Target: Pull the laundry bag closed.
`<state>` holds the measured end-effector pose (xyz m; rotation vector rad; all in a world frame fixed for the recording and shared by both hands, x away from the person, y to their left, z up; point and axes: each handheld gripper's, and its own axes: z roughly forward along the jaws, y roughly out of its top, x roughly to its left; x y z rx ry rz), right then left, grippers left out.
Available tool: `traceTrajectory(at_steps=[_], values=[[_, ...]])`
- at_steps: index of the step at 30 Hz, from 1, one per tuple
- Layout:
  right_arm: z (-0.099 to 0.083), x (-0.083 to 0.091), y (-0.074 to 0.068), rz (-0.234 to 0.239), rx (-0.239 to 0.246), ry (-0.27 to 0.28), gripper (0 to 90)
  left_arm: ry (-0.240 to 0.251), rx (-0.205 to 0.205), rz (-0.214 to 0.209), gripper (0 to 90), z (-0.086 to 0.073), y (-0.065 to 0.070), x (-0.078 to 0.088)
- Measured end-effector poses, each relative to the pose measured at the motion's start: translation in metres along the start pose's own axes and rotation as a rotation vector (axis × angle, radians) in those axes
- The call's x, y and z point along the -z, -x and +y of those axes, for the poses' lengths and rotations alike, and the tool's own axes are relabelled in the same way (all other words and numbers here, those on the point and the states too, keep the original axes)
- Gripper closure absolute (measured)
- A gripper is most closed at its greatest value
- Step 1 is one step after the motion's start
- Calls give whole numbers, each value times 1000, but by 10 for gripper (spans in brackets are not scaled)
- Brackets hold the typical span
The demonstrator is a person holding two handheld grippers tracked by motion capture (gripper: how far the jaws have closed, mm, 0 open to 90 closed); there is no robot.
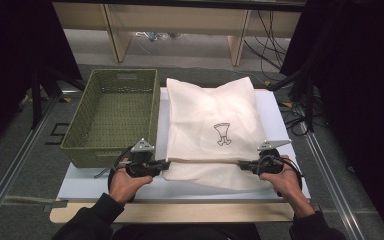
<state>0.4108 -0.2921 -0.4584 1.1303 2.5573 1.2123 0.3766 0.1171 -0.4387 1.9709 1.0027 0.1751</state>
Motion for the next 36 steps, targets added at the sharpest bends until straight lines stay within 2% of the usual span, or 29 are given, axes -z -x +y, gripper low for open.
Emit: traceTrajectory(at_steps=[2, 4, 6, 8, 10, 11, 14, 15, 16, 18, 19, 20, 21, 22, 28, 29, 35, 36], values=[[-1, 2, 0, -2, -13, -6, 883, 1, 4, 11, 832, 0, 0, 0], [-3, 3, 1, -7, -19, -3, 883, 9, 16, -1, 832, 0, 1, 0], [-3, 4, 2, -3, -17, -4, 883, -3, -5, -1, 832, 0, -1, 1], [-4, 5, 3, -11, -16, 3, 883, 1, 8, 3, 832, 0, 0, 0], [-5, 6, 4, -4, -21, -2, 883, 0, 4, 7, 832, 0, -1, 0], [-5, 6, 2, -2, -41, -3, 883, 1, 8, 7, 832, 0, 0, 0], [-7, 7, 3, -20, -41, -7, 883, -3, 4, 9, 832, 0, 0, 0], [-7, 8, 5, -30, -22, -5, 883, 10, 18, 7, 833, -1, 1, -1], [-7, 8, 4, -23, -37, -7, 883, -6, -10, 9, 833, -1, -1, 0], [-9, 9, 5, -22, -44, -13, 883, -8, -2, 4, 834, -1, -1, 0], [-9, 9, 7, -33, -23, -6, 883, -9, -1, 3, 833, -1, -1, 0], [-9, 9, 6, -29, -38, -7, 883, -9, 1, 4, 834, -1, -1, 0], [-9, 10, 8, -38, -26, -6, 883, -9, -1, 4, 834, -1, -1, 0], [-9, 11, 7, -41, -47, -6, 883, -11, 0, 4, 834, -1, -1, 0], [-13, 14, 11, -53, -60, -5, 883, -10, -4, 12, 834, -2, -1, 0], [-13, 15, 12, -66, -56, -7, 883, 6, 14, 14, 835, -2, 0, -1], [-16, 18, 18, -70, -40, -10, 883, 2, 17, 9, 834, -2, -1, -1], [-16, 18, 17, -74, -61, -8, 883, -12, 2, 11, 835, -2, -2, -1]])
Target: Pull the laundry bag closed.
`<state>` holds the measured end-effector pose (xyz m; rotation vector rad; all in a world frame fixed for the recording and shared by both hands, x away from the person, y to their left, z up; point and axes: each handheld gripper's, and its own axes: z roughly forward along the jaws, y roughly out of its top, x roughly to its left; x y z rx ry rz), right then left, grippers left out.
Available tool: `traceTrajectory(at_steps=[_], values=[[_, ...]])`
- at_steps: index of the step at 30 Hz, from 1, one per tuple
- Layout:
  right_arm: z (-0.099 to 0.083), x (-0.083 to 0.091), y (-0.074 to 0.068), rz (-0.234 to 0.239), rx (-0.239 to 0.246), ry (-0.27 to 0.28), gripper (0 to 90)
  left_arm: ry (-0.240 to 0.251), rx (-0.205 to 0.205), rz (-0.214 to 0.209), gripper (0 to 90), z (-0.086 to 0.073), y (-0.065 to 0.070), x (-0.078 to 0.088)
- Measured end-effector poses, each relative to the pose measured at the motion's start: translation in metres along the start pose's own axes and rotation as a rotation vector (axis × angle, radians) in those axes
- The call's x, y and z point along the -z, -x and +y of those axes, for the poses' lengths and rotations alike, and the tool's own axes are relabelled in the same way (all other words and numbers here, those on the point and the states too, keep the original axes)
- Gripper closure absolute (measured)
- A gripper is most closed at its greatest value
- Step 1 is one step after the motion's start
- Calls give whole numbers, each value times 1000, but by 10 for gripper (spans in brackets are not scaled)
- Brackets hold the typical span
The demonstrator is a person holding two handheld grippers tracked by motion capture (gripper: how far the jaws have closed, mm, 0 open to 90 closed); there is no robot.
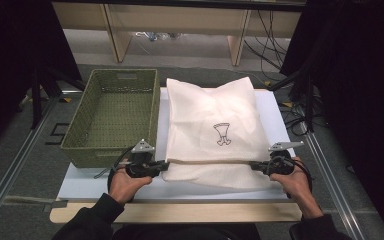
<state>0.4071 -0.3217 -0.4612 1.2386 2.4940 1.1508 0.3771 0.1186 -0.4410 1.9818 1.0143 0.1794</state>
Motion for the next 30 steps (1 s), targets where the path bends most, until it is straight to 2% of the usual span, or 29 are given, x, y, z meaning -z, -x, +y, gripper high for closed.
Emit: traceTrajectory(at_steps=[8, 14, 15, 16, 17, 19, 21, 22, 23, 24, 28, 29, 30], values=[[-3, 1, 4, -16, 7, -7, 883, -8, 2, -3, 835, 0, -1, 1], [-6, 4, 9, -27, -16, -8, 883, -5, 6, -4, 834, 0, -1, 1], [-6, 4, 11, -31, -1, -4, 883, -4, 5, -6, 834, 0, -1, 1], [-6, 5, 11, -31, -20, -14, 883, 0, 3, -4, 834, 0, -1, 1], [-6, 6, 11, -44, -16, -17, 883, 13, 17, -8, 834, 0, -1, 0], [-7, 6, 12, -39, -24, -16, 883, 20, 27, -2, 834, 0, 0, 0], [-8, 7, 14, -47, -16, -15, 883, 21, 20, -1, 835, 0, -1, 0], [-9, 7, 14, -50, -33, 1, 883, 22, 21, -3, 835, 0, -1, 0], [-10, 9, 16, -49, -22, -10, 883, 14, 15, -7, 834, 1, -2, 1], [-10, 10, 17, -54, -35, -14, 883, 1, 4, -8, 835, 1, -3, 2], [-13, 13, 20, -68, -29, -14, 883, 2, 5, -8, 835, 1, -3, 2], [-13, 14, 21, -66, -48, -18, 883, 16, 20, -5, 834, 1, -1, 1], [-14, 14, 22, -67, -40, -11, 883, 18, 20, -5, 834, 1, -1, 1]])
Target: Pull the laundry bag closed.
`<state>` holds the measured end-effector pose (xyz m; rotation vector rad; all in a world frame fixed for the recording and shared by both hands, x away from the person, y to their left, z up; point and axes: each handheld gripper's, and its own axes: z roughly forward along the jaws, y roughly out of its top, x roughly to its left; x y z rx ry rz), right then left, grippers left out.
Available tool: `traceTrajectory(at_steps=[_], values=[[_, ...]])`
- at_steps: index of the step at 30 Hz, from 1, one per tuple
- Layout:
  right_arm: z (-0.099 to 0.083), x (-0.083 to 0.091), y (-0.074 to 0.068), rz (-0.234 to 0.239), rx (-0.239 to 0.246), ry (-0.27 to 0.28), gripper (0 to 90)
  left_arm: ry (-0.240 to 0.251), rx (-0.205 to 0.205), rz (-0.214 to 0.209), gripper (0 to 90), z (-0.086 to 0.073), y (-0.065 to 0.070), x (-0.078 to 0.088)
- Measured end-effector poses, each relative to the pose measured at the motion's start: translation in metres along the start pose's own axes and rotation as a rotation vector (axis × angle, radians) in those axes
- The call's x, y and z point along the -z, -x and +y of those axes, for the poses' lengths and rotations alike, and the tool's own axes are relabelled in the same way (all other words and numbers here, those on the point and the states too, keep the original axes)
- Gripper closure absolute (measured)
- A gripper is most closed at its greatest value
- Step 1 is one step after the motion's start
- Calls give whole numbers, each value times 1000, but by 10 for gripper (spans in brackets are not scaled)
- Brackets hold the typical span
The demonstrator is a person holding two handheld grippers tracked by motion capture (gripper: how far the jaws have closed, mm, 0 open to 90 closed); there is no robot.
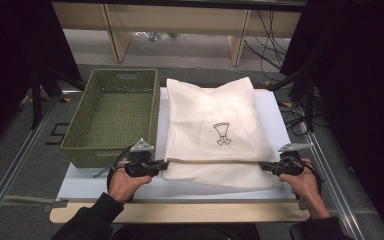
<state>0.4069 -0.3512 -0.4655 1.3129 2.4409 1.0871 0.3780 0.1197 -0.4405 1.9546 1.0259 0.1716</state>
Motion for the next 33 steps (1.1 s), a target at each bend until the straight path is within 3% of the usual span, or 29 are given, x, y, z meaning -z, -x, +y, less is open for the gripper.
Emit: traceTrajectory(at_steps=[5, 10, 11, 13, 14, 15, 17, 18, 19, 20, 23, 24, 25, 26, 31, 33], values=[[-1, 2, 3, -9, 5, -9, 883, 5, -2, 7, 835, 0, 0, 0], [-6, 6, 10, -33, -18, -8, 882, -11, -26, 7, 835, 1, -2, 2], [-8, 6, 10, -33, -36, 15, 883, -9, -22, 7, 835, 1, -2, 2], [-9, 10, 14, -38, -32, -18, 883, -10, -22, 4, 835, 1, -2, 1], [-10, 10, 15, -34, -41, -16, 883, -10, -19, 5, 835, 1, -2, 1], [-12, 7, 16, -40, -39, 20, 883, 5, -2, 6, 835, 0, -1, 0], [-12, 11, 15, -50, -63, -18, 883, 4, -1, 6, 835, 0, -1, 0], [-14, 9, 16, -49, -70, 12, 883, 4, -1, 5, 835, 0, -1, 0], [-13, 12, 17, -47, -64, -15, 883, 4, -1, 5, 835, 0, -1, 0], [-15, 10, 18, -50, -66, 14, 883, 3, -3, 6, 835, 0, -1, 0], [-16, 12, 20, -52, -79, 12, 883, 5, -3, 6, 835, 0, -1, 0], [-16, 15, 20, -49, -82, -20, 883, 5, -3, 6, 834, 0, -1, 0], [-16, 15, 21, -50, -74, -16, 883, -10, -18, 6, 835, 0, -2, 1], [-16, 15, 21, -50, -72, -14, 883, 5, -2, 6, 835, 0, -1, 0], [-17, 12, 21, -52, -74, 9, 883, 9, -2, 11, 834, 0, -1, -1], [-17, 13, 20, -50, -88, 0, 883, -16, -19, 5, 834, -1, -3, 0]])
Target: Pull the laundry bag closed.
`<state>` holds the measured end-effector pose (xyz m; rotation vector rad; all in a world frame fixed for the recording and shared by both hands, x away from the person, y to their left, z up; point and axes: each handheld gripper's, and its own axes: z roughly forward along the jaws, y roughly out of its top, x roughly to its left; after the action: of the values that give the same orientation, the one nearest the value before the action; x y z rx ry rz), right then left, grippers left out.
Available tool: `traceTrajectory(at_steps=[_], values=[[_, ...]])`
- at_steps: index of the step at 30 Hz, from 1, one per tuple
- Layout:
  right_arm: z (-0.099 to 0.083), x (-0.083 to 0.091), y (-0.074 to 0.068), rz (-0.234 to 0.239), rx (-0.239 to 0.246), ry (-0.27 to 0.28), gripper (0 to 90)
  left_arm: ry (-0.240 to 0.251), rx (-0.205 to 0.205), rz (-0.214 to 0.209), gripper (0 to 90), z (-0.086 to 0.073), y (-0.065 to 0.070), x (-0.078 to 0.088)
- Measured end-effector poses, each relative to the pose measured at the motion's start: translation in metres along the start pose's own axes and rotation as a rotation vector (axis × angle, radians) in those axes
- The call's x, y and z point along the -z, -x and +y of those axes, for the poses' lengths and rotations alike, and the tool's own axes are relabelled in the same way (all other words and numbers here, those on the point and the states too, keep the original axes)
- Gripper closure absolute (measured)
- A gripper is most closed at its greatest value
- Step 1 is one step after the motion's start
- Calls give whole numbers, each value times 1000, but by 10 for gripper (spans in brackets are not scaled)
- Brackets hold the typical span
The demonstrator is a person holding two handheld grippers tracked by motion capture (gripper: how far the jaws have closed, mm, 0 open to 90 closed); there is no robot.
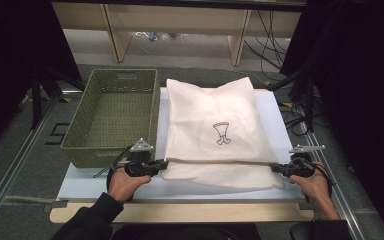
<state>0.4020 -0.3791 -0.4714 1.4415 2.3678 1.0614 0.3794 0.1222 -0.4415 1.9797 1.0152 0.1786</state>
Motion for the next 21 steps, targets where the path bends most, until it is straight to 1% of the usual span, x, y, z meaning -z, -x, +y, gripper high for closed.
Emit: traceTrajectory(at_steps=[1, 2, 3, 4, 5, 6, 7, 8, 9, 10, 11, 12, 13, 14, 15, 16, 17, 18, 19, 20, 21], values=[[1, 2, 0, -1, 8, -24, 883, -1, -3, 0, 834, 0, 0, 0], [1, 0, 0, -7, 12, -1, 883, -4, -4, -1, 834, 0, 0, 0], [0, 0, 1, -7, 11, -2, 883, -2, 1, 1, 834, 0, 1, 0], [1, 1, 2, -5, 28, -16, 883, -2, 5, 1, 833, 0, 1, -1], [2, 1, 3, -6, 30, -31, 883, 3, 2, 6, 833, 0, 2, -1], [1, -2, 3, -10, 28, 5, 883, -10, -13, 0, 833, 0, 1, -1], [1, -2, 4, -10, 40, 13, 883, -9, -7, 3, 832, -1, 2, -2], [1, -1, 3, -7, 25, 6, 882, -9, -7, 3, 831, -1, 2, -2], [1, -1, 3, -9, 22, 9, 882, -11, 2, 2, 828, -2, 2, -3], [1, -1, 3, -6, 22, 9, 882, -4, 13, 9, 825, -2, 2, -4], [2, 2, 3, -5, 32, -17, 882, -28, 2, 2, 821, -2, 1, -4], [2, -1, 2, -9, 41, 11, 882, -37, 4, 0, 810, -3, 2, -4], [2, 0, 0, -14, 30, 3, 881, -34, 8, 6, 802, -3, 3, -4], [3, 0, 0, -18, 44, -1, 880, -37, 13, 5, 793, -3, 3, -4], [4, 2, -1, -20, 52, -14, 878, -34, 6, 13, 786, -3, 4, -4], [5, 3, -1, -19, 73, -18, 878, -34, 3, 11, 778, -2, 4, -4], [5, 2, -6, -30, 56, 2, 876, -37, 4, 11, 762, -3, 4, -4], [6, 3, -6, -36, 74, 5, 871, -37, 5, 14, 740, -3, 4, -5], [7, 4, -7, -34, 73, 10, 859, -38, 5, 22, 709, -3, 4, -5], [7, 4, -7, -41, 84, 13, 842, -46, -1, 25, 682, -3, 5, -4], [7, 5, -8, -37, 66, 22, 819, -51, -8, 25, 656, -3, 5, -3]])
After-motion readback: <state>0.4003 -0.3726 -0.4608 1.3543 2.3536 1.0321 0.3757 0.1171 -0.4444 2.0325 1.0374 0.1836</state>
